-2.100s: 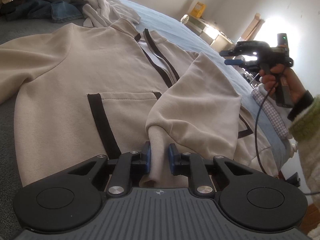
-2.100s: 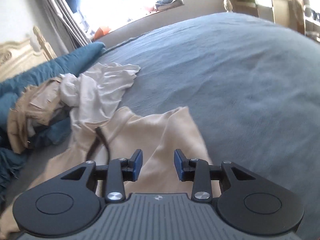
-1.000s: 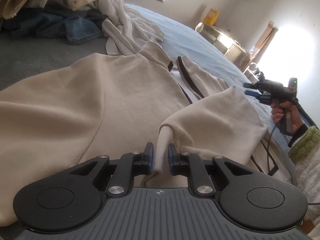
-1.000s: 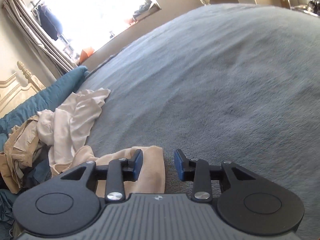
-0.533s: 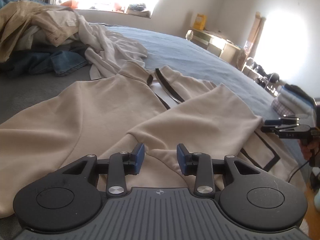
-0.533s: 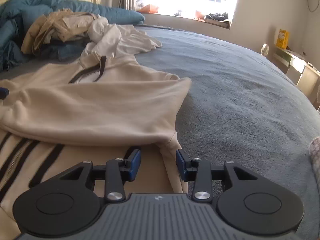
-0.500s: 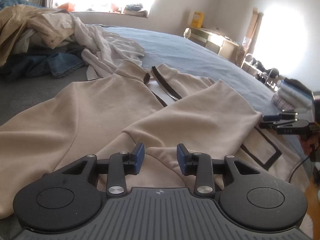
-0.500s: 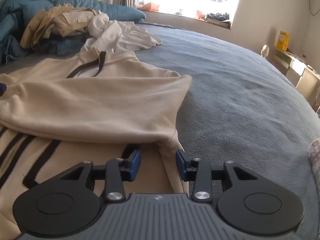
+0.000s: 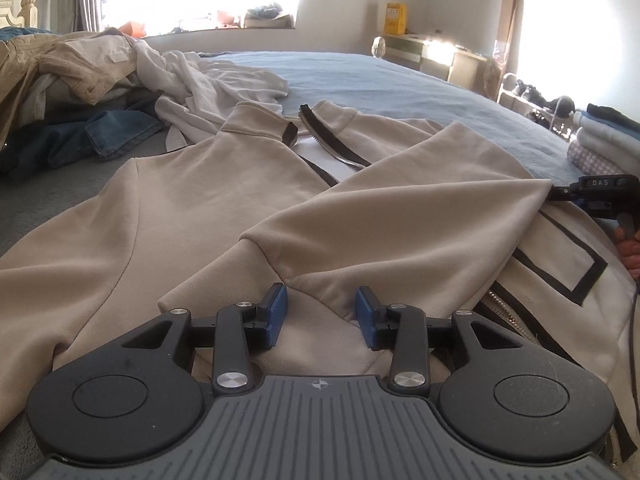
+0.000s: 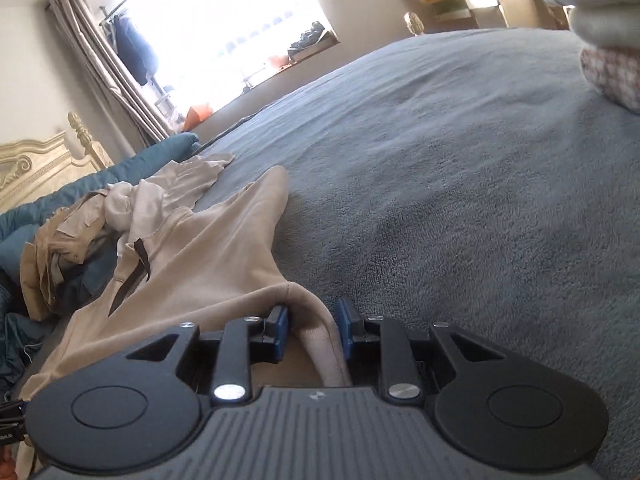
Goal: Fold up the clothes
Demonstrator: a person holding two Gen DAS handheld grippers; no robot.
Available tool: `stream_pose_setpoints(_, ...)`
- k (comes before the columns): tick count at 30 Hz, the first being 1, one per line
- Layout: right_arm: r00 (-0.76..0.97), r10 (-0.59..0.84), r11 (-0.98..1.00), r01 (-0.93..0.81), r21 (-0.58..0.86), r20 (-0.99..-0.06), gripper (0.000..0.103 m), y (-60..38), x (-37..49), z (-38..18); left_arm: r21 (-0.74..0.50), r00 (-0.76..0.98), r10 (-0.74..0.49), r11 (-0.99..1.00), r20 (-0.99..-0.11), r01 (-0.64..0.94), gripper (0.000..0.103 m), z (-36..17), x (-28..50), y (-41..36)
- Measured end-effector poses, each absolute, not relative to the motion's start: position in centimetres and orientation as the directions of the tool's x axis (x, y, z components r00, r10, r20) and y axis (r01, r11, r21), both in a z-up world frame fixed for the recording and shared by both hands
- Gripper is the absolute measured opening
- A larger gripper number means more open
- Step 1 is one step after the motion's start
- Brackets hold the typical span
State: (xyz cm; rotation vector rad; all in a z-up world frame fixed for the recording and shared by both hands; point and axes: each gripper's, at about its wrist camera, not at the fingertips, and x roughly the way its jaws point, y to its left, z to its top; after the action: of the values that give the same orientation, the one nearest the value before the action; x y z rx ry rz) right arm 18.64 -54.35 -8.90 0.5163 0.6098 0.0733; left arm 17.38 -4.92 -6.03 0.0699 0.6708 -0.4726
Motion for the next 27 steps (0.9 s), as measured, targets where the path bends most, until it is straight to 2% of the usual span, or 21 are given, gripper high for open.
stream_pose_setpoints(4, 0.792, 0.139, 0.923, 0.114, 0.367, -0.595, 0.034, -53.6, 16.8, -6.9, -0.120, 0.678, -0.418, 0.889, -0.605, 0.441, 0.040, -5.4, 16.8, -3.9)
stream_pose_setpoints(6, 0.802, 0.082, 0.940, 0.135, 0.313, -0.592, 0.035, -53.0, 15.7, -5.4, -0.142, 0.674, -0.437, 0.883, -0.596, 0.447, 0.041, -5.0, 16.6, -3.4)
stream_pose_setpoints(10, 0.849, 0.110, 0.964, 0.036, 0.265, -0.517, 0.025, -49.9, 16.2, -3.0, -0.185, 0.663, -0.479, 0.866, -0.576, 0.465, 0.041, -4.9, 16.0, -3.4)
stream_pose_setpoints(12, 0.858, 0.152, 0.972, -0.041, 0.230, -0.490, 0.023, -47.9, 17.5, -2.3, -0.181, 0.657, -0.467, 0.871, -0.592, 0.456, 0.041, -5.4, 15.8, -3.9)
stream_pose_setpoints(15, 0.814, 0.139, 0.987, -0.068, 0.144, -0.563, 0.019, -46.3, 19.9, -4.3, -0.175, 0.661, -0.459, 0.875, -0.594, 0.450, 0.041, -5.7, 15.4, -4.1)
stream_pose_setpoints(16, 0.791, 0.114, 0.992, -0.054, 0.117, -0.601, 0.007, -46.6, 20.2, -5.7, -0.183, 0.658, -0.465, 0.873, -0.592, 0.452, 0.042, -5.7, 15.3, -3.8)
stream_pose_setpoints(17, 0.784, 0.133, 0.986, -0.042, 0.162, -0.606, 0.003, -47.6, 19.9, -6.6, -0.196, 0.653, -0.474, 0.869, -0.590, 0.454, 0.043, -5.8, 15.3, -3.5)
stream_pose_setpoints(19, 0.795, 0.209, 0.948, -0.022, 0.317, -0.570, 0.000, -50.4, 18.7, -7.7, -0.231, 0.636, -0.494, 0.861, -0.593, 0.453, 0.044, -6.0, 15.6, -2.8)
stream_pose_setpoints(20, 0.794, 0.221, 0.938, -0.015, 0.345, -0.566, 0.000, -51.0, 18.3, -7.9, -0.247, 0.629, -0.501, 0.858, -0.594, 0.451, 0.044, -6.1, 15.8, -2.4)
stream_pose_setpoints(26, 0.763, 0.179, 0.948, 0.034, 0.315, -0.621, 0.000, -51.8, 17.0, -6.9, -0.295, 0.624, -0.511, 0.857, -0.591, 0.422, 0.044, -5.6, 15.7, -1.9)
stream_pose_setpoints(27, 0.767, 0.175, 0.950, 0.034, 0.311, -0.617, 0.004, -51.6, 16.8, -6.0, -0.298, 0.628, -0.513, 0.856, -0.585, 0.422, 0.044, -5.3, 15.4, -1.8)
